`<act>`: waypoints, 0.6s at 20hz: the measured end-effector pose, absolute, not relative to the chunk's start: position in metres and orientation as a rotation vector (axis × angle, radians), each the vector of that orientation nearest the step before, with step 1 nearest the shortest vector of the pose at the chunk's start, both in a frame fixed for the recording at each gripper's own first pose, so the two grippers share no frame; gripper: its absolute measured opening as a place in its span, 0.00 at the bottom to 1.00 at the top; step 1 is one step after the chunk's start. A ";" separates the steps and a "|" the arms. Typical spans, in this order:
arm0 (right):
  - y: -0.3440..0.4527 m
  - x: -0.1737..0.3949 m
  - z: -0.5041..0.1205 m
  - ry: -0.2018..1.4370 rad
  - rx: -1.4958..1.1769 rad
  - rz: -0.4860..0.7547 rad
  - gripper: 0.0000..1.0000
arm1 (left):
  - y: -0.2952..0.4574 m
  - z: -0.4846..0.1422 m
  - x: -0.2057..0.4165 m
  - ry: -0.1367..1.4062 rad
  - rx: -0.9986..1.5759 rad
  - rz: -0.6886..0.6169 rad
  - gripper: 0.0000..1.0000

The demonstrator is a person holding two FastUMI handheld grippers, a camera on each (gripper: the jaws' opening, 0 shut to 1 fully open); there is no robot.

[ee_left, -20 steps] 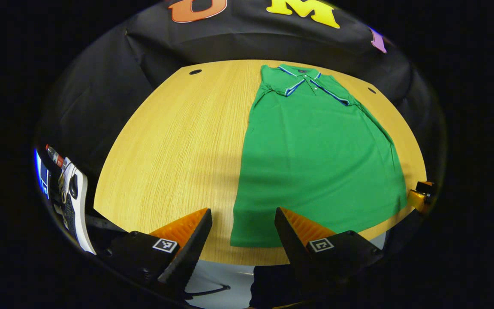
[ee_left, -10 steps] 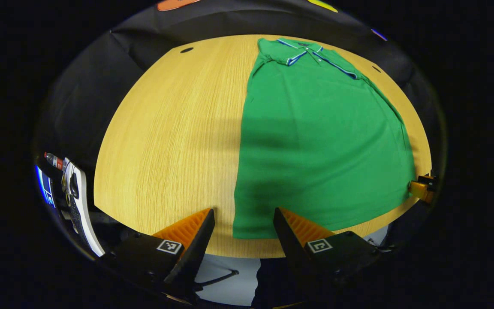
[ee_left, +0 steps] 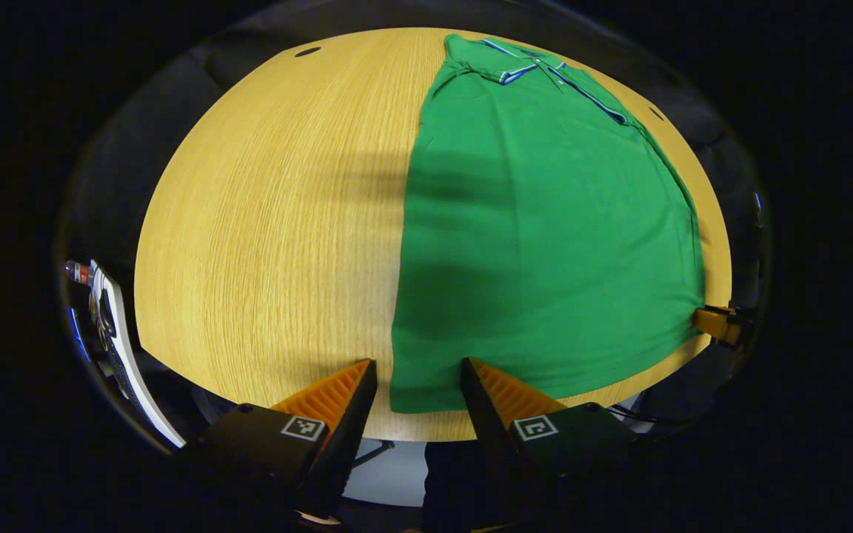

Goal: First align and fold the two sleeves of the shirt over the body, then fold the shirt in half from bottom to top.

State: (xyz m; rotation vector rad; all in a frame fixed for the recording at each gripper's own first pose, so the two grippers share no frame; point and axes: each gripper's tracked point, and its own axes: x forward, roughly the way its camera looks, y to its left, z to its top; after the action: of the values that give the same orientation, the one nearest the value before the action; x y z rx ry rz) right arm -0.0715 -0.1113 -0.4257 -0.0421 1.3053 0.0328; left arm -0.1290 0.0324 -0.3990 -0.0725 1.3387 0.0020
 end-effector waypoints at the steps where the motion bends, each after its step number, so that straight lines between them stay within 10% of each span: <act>1: -0.112 -0.070 -0.426 1.309 -0.049 0.041 0.57 | 0.032 -0.399 -0.128 1.352 -0.066 -0.007 0.76; 4: -0.111 -0.067 -0.426 1.347 -0.045 0.030 0.27 | 0.030 -0.398 -0.125 1.390 -0.046 -0.030 0.72; 12: -0.111 -0.066 -0.425 1.367 -0.058 0.040 0.30 | 0.021 -0.397 -0.126 1.388 -0.026 -0.051 0.50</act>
State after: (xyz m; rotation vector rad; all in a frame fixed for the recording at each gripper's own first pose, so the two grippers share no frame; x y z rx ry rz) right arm -0.0664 -0.1107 -0.4253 -0.0583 1.3666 0.0402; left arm -0.1263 0.0214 -0.3973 -0.0261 1.3883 -0.0510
